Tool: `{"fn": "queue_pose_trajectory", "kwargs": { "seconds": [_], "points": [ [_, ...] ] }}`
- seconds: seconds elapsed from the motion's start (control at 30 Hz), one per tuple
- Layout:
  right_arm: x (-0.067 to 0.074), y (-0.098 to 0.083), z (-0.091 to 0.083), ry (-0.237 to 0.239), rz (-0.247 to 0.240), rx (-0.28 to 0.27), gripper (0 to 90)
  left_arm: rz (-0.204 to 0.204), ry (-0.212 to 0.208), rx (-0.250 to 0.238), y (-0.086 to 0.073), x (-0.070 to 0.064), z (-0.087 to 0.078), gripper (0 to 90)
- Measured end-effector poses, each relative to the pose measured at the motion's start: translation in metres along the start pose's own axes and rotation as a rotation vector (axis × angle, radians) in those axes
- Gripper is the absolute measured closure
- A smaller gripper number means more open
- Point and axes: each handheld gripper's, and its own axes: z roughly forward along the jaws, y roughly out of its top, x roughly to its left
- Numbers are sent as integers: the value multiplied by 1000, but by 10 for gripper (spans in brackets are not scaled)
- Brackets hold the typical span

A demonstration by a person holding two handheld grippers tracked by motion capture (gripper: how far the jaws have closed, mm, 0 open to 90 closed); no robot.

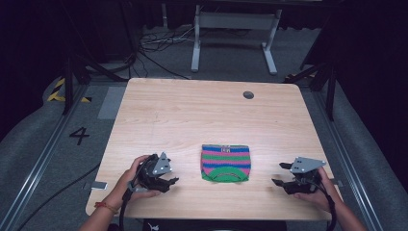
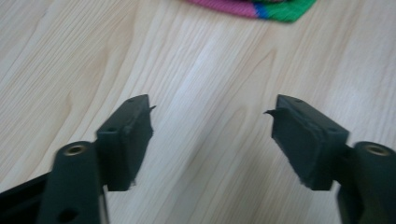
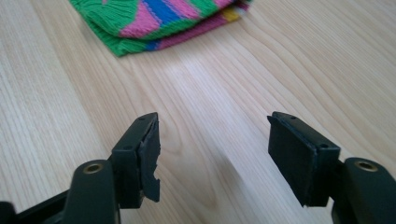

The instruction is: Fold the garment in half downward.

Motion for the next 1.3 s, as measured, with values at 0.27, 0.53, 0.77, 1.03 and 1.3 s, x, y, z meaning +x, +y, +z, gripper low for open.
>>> {"fn": "queue_pose_trajectory", "kwargs": {
  "seconds": [0.27, 0.53, 0.77, 1.03, 1.3],
  "points": [
    [-19, -29, -20, -61, 98, -23, 278, -52, 53, -6, -22, 9, -12, 175],
    [-32, -57, -29, -95, 196, -25, 246, -121, 71, -29, -51, 20, -22, 198],
    [-36, -74, -28, -123, 259, -29, 211, -201, 60, -54, -74, 29, -33, 182],
    [-37, -77, -28, -128, 288, -40, 182, -260, 15, -65, -89, 36, -32, 165],
    [-39, -77, -27, -122, 283, -38, 165, -283, 27, -53, -96, 34, -27, 150]
  ]
}}
